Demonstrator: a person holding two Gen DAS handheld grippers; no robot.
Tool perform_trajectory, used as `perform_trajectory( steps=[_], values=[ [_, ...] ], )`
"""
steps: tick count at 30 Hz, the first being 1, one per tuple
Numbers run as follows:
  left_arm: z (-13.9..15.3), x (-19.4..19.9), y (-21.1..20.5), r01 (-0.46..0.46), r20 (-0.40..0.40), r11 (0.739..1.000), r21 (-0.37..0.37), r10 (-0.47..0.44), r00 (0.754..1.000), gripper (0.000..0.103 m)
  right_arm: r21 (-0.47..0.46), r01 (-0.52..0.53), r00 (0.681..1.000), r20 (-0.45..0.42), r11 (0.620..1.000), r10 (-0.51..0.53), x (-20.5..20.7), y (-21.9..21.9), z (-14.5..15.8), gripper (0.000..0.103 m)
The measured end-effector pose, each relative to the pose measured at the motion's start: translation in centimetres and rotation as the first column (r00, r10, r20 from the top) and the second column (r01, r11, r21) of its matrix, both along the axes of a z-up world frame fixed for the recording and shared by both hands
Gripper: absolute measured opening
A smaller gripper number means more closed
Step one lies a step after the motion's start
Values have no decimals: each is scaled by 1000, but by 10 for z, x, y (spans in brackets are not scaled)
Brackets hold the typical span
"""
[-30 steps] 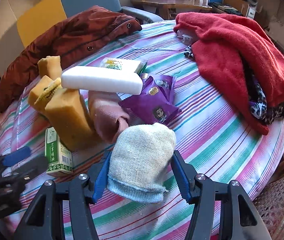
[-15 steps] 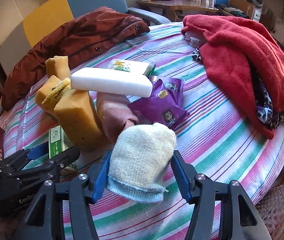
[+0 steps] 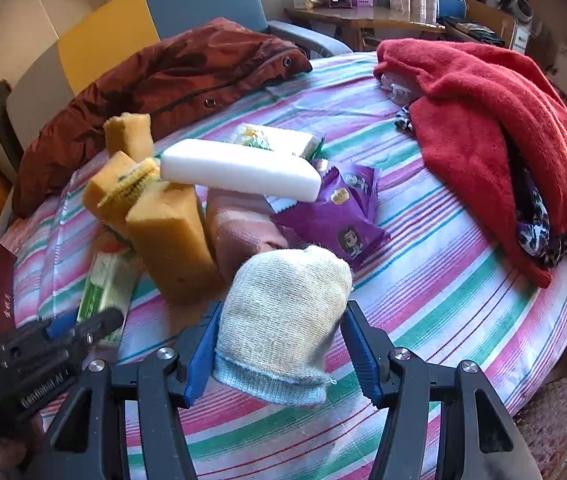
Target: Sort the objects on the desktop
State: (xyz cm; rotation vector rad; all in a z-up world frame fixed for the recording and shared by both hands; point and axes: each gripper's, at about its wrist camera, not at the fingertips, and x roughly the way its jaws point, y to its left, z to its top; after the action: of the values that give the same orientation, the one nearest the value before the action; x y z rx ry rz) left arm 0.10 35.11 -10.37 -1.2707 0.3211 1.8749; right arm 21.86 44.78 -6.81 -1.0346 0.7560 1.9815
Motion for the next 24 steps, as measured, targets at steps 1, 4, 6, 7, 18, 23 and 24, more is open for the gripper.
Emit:
perform_trajectory(
  steps=[1, 4, 6, 7, 18, 23, 24],
  values=[
    [0, 1, -6, -7, -7, 1000, 1, 7, 1000, 35, 4, -2, 1000, -14, 1000, 2, 1, 0, 2, 60],
    [2, 1, -22, -31, -2, 999, 13, 31, 1000, 35, 29, -18, 997, -68, 999, 20, 2, -4, 10, 60],
    [6, 3, -33, -50, -1, 998, 26, 50, 999, 35, 52, -41, 992, -115, 998, 47, 2, -9, 18, 60],
    [8, 3, -40, -59, 1, 998, 35, 59, 998, 35, 63, -55, 989, -130, 996, 63, 1, -11, 21, 60],
    [45, 0, -121, -203, -52, 971, 128, 211, 976, 35, 140, -275, 941, -164, 951, 296, -25, -53, 34, 60],
    [63, -20, -177, -324, -65, 931, 167, 338, 939, 35, 100, -352, 915, -171, 931, 364, -43, -76, 32, 60],
    [66, -23, -188, -347, -68, 921, 174, 363, 929, 35, 84, -369, 907, -183, 926, 378, -49, -82, 32, 60]
  ],
)
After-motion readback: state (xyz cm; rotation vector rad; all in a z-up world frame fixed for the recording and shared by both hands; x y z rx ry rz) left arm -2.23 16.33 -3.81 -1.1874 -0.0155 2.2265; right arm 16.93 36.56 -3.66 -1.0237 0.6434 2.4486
